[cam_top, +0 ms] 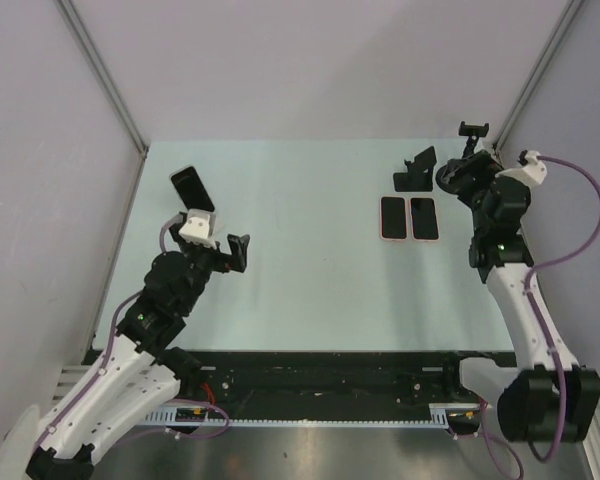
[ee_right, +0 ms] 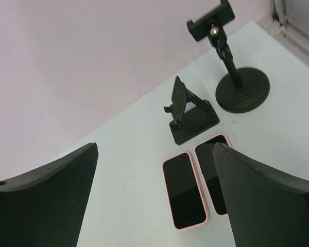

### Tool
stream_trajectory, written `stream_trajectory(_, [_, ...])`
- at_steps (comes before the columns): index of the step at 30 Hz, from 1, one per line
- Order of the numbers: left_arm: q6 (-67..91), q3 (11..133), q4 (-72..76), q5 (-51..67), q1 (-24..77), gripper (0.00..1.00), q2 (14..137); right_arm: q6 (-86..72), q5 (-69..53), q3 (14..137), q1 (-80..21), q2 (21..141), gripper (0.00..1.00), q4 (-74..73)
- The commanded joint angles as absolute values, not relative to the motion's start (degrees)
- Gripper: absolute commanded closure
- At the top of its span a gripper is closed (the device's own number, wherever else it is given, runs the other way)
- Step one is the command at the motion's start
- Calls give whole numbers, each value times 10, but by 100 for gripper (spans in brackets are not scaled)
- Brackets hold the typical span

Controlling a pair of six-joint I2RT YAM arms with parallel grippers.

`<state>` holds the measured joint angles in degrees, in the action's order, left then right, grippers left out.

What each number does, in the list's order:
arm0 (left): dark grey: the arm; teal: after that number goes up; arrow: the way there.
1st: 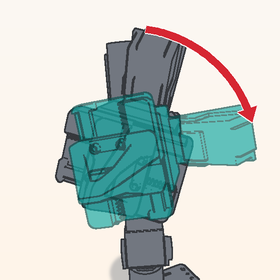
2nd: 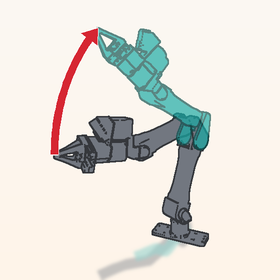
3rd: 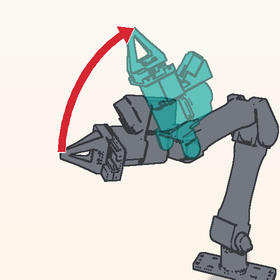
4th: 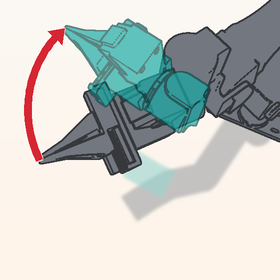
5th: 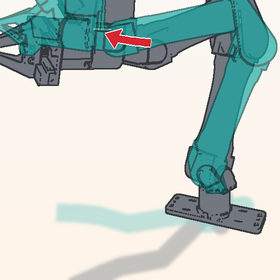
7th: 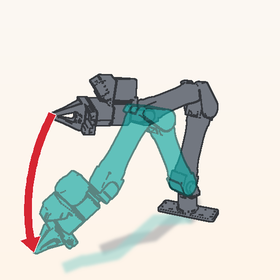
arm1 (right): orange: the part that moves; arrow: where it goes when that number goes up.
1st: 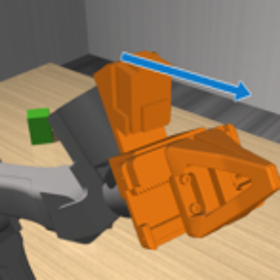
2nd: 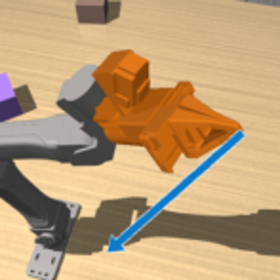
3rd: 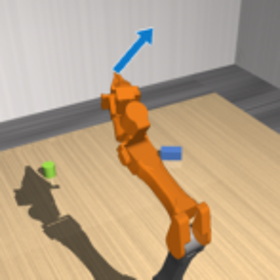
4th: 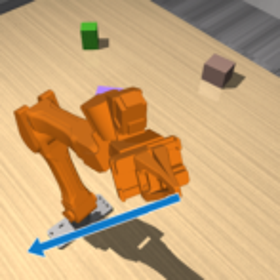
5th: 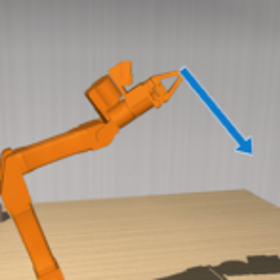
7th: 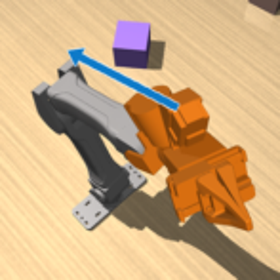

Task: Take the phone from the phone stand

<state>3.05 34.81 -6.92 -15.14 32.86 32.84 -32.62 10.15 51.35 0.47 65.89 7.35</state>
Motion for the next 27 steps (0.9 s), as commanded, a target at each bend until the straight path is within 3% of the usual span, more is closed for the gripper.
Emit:
stream_trajectory(1, [37,355,-55,-199,321,0,357,-297,111,496,2,553,0,-40])
stream_trajectory(7, [72,379,-57,-223,268,0,419,-255,75,496,2,426,0,-113])
stream_trajectory(11, [151,406,-60,-144,173,0,481,-208,74,494,2,360,0,-168])
stream_trajectory(16, [210,467,-62,-133,102,0,582,-149,132,440,-53,247,0,-167])
stream_trajectory(20, [247,516,-62,-168,71,0,648,-141,166,402,-93,186,0,-149])
stream_trajectory(27, [213,633,-61,-272,58,0,789,-140,156,400,-100,178,0,-152])
